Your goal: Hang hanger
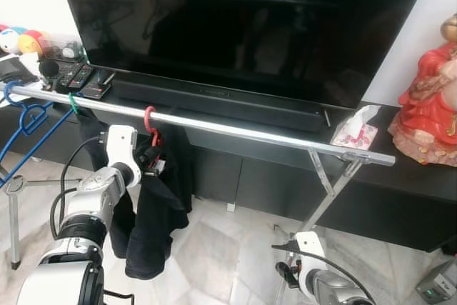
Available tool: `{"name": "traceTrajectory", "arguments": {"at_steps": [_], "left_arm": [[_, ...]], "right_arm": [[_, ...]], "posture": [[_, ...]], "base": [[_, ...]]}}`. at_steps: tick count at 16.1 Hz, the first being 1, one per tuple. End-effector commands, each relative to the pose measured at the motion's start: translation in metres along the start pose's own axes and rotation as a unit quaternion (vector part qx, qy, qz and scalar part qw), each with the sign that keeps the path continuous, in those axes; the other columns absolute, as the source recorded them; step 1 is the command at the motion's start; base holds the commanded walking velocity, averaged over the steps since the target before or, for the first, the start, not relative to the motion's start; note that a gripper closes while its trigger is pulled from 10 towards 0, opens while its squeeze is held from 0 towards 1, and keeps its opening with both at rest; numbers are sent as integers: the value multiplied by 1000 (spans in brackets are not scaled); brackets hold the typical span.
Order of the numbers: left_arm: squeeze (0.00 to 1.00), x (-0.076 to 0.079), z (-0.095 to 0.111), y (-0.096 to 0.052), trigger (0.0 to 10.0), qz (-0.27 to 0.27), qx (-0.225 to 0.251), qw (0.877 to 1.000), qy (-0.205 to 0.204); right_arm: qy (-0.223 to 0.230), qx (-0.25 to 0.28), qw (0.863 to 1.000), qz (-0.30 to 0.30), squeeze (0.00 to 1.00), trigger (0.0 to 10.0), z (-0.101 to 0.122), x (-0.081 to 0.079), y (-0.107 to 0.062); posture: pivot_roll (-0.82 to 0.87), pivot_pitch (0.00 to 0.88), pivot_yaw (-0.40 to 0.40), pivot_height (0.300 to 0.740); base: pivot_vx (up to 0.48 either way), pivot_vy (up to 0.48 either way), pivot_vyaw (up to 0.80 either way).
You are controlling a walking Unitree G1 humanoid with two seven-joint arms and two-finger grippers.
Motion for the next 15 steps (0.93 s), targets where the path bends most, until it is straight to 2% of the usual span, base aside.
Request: {"name": "traceTrajectory", "arguments": {"at_steps": [1, 6, 9, 15], "left_arm": [[0, 3, 2, 3, 10000, -6, 1, 1000, -4], [0, 4, 1, 5, 10000, -1, -2, 1000, -2], [0, -1, -1, 7, 10000, 32, -12, 999, 11], [0, -7, 7, 11, 10000, 81, 8, 997, 4]], "right_arm": [[5, -3, 1000, -5, 0, 10000, -2, 3, -1], [8, -1, 1000, -8, 0, 10000, -2, 3, 0], [12, 1, 1000, -10, 0, 10000, 0, 2, 0], [15, 4, 1000, -10, 0, 10000, 1, 1, 0]], "posture": [[-47, 16, -65, 740], [-63, 11, -46, 740], [-67, 7, -42, 740], [-56, 0, -42, 740]], "base": [[0, 0, 0], [0, 0, 0], [0, 0, 0], [0, 0, 0]]}}
Point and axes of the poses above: a point about 5 cm out from each wrist's last joint towards the gripper, its own y axis pointing out of the wrist towards the gripper, its own z axis along the axis of the wrist's last joint, x = y × z, the point moved 4 cm from there along y, pointing out of the wrist towards the gripper, and after that the axes turned 2 degrees about -y, right-handed, at the moved point
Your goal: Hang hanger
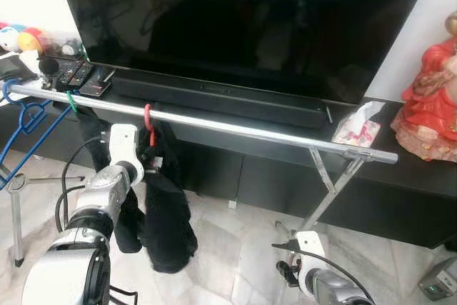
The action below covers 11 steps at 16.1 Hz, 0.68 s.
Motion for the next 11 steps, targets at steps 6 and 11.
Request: {"name": "traceTrajectory", "arguments": {"at_steps": [6, 11], "left_arm": [[0, -5, 2, 1, 10000, 22, 7, 1000, -9], [0, -9, -14, -3, 1490, 21, -15, 999, -19]], "right_arm": [[4, -1, 1000, 6, 0, 10000, -4, -2, 0], [9, -3, 1000, 2, 0, 10000, -5, -1, 0]], "posture": [[-38, 3, -48, 740], [-58, 0, -32, 740]], "base": [[0, 0, 0], [0, 0, 0]]}}
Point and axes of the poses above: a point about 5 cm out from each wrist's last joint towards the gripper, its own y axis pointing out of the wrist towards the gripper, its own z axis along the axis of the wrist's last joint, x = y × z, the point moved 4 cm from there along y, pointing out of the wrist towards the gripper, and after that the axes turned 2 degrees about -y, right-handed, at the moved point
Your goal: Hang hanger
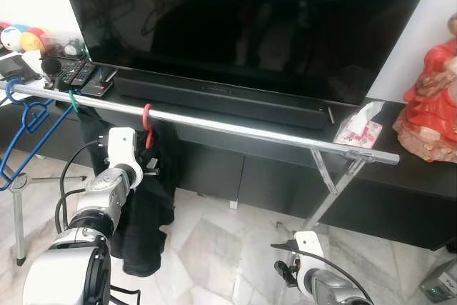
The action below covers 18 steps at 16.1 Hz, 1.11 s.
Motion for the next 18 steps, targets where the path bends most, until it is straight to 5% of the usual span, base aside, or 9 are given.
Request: {"name": "traceTrajectory", "arguments": {"at_steps": [1, 3, 9, 13, 18], "left_arm": [[0, -5, -5, -2, 1412, 10, -6, 1000, -10], [0, -5, -7, -2, 0, 10, -8, 1000, -11], [0, -5, -8, -1, 0, 16, -14, 1000, 14], [0, 0, -10, -1, 0, 8, -19, 997, 69], [0, 21, 7, -6, 0, -64, 47, 994, 81]], "right_arm": [[10, -6, 1000, -5, 0, 10000, -5, 2, 0], [10, -6, 1000, -5, 0, 10000, -5, 2, -1], [7, -2, 1000, -3, 0, 10000, -3, 2, -1], [8, -4, 1000, -3, 0, 10000, -3, 1, 0], [8, -4, 1000, -1, 0, 10000, -4, 1, 0]], "posture": [[-58, 0, -32, 740], [-61, 0, -32, 740], [-52, 0, -39, 740], [-46, 0, -38, 740], [-34, 0, -42, 740]], "base": [[0, 0, 0], [0, 0, 0], [0, 0, 0], [0, 0, 0], [0, 0, 0]]}}
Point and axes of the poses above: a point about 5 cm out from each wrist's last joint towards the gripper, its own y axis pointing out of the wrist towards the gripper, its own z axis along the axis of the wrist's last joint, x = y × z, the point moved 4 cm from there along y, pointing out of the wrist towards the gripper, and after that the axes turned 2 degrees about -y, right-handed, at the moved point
